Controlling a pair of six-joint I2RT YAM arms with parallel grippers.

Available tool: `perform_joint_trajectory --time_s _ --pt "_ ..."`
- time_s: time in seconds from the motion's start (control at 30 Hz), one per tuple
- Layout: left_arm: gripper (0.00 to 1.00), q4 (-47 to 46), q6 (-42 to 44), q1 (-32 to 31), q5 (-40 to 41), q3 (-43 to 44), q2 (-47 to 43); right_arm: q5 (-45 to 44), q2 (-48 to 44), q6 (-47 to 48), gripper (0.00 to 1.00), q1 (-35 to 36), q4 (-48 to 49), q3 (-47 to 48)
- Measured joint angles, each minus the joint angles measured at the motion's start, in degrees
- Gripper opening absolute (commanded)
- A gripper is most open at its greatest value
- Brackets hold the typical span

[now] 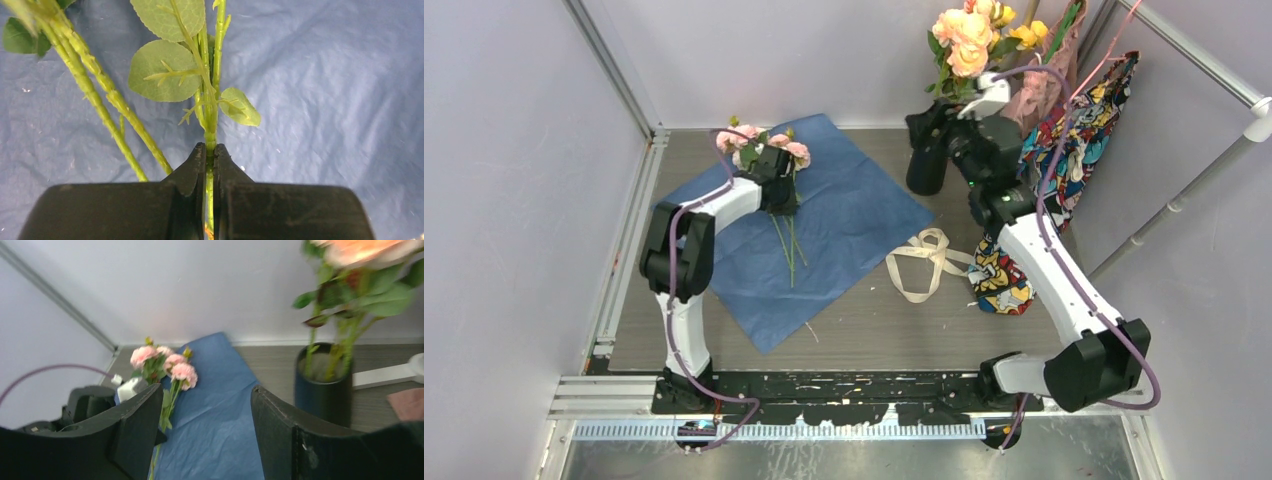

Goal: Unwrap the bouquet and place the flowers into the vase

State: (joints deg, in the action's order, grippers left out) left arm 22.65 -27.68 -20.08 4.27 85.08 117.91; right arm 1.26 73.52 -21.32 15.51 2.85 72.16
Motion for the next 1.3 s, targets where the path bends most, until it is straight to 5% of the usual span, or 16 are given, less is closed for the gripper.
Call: perform_joint_trajectory --time_s 0.57,1.3 --pt "0.0 -37.18 6.16 -3.82 -14.97 -26.86 -31.82 -5.73 11.28 5.97 0.71 22.18 -1.57 3.41" --pt "0.0 -39.82 9.99 -6.23 -11.52 -32.54 -42.38 -6.27 20.02 4.5 0.71 27.91 -1.09 7.26"
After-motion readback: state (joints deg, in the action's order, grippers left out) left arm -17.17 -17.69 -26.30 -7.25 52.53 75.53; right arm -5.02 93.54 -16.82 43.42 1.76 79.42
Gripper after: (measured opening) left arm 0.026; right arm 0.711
